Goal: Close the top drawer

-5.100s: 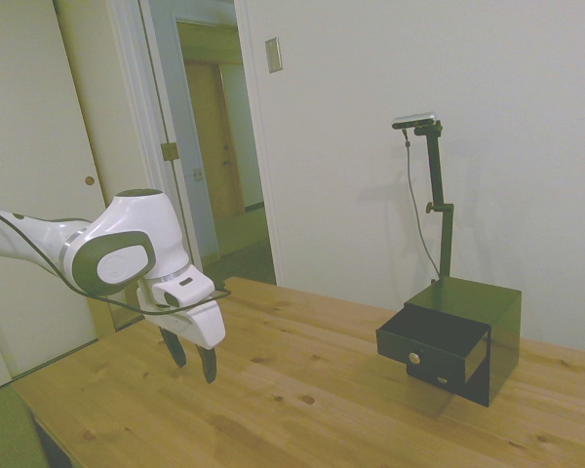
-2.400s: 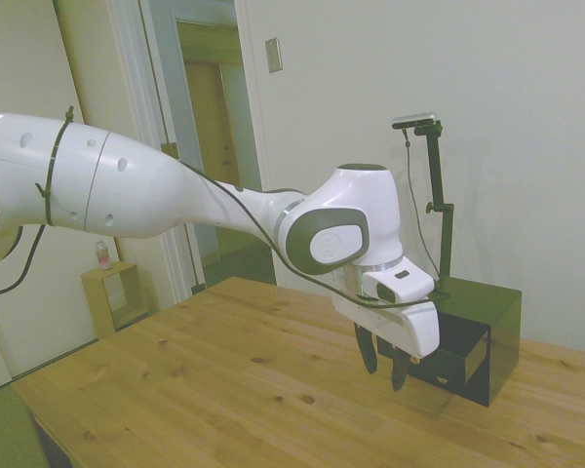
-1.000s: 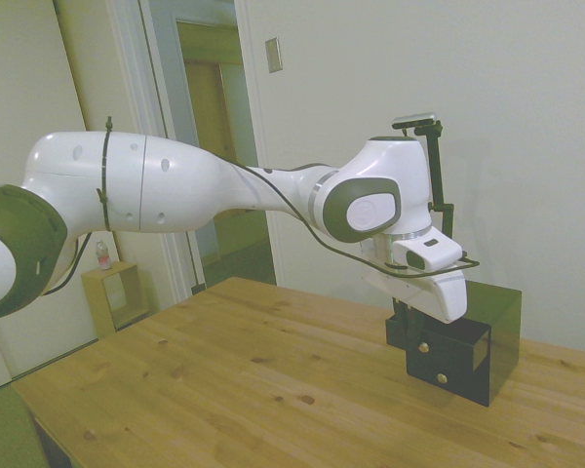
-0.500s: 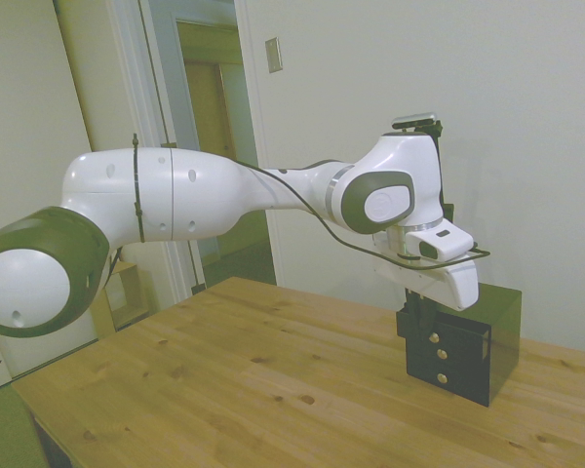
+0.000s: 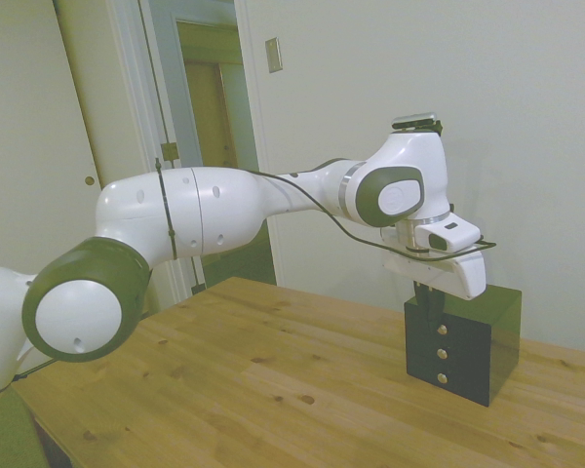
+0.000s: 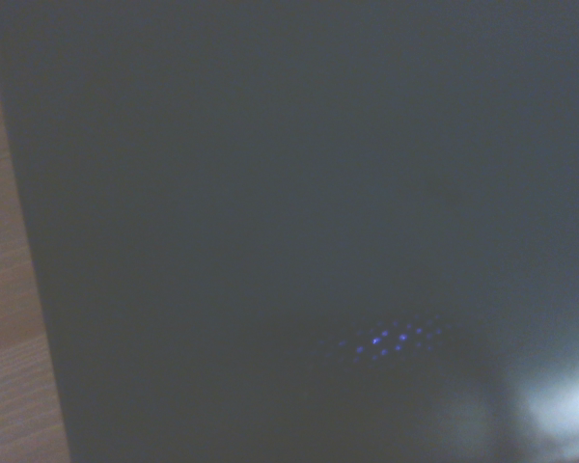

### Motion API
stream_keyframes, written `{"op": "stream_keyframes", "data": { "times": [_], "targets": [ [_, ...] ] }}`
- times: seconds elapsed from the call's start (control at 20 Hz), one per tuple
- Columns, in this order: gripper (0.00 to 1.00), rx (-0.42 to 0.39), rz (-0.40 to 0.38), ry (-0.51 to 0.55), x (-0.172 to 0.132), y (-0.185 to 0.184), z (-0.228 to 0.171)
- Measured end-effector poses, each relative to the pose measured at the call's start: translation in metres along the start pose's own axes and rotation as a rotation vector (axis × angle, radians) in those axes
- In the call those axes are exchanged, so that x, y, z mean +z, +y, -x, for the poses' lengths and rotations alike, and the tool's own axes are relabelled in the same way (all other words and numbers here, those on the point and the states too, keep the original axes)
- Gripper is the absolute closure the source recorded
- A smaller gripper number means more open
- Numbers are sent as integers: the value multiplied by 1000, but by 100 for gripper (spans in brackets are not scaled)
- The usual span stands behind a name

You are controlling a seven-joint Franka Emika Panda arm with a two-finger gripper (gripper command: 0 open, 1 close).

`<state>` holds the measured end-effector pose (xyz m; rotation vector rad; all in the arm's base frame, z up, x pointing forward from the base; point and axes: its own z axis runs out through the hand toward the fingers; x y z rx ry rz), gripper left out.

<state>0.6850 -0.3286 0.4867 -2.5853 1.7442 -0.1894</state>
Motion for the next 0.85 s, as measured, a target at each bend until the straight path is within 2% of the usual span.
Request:
{"op": "stream_keyframes", "data": {
  "times": [0.3,0.5,0.6,0.75,0.8,0.85],
  "targets": [
    [100,-19,24,-20,7,-7,4],
    [100,-63,24,-33,14,-13,19],
    [100,-87,18,-38,7,-14,32],
    [100,-119,7,-49,-20,-6,54],
    [0,-126,5,-59,-28,-3,62],
    [0,-133,2,-70,-35,2,70]
  ]
}}
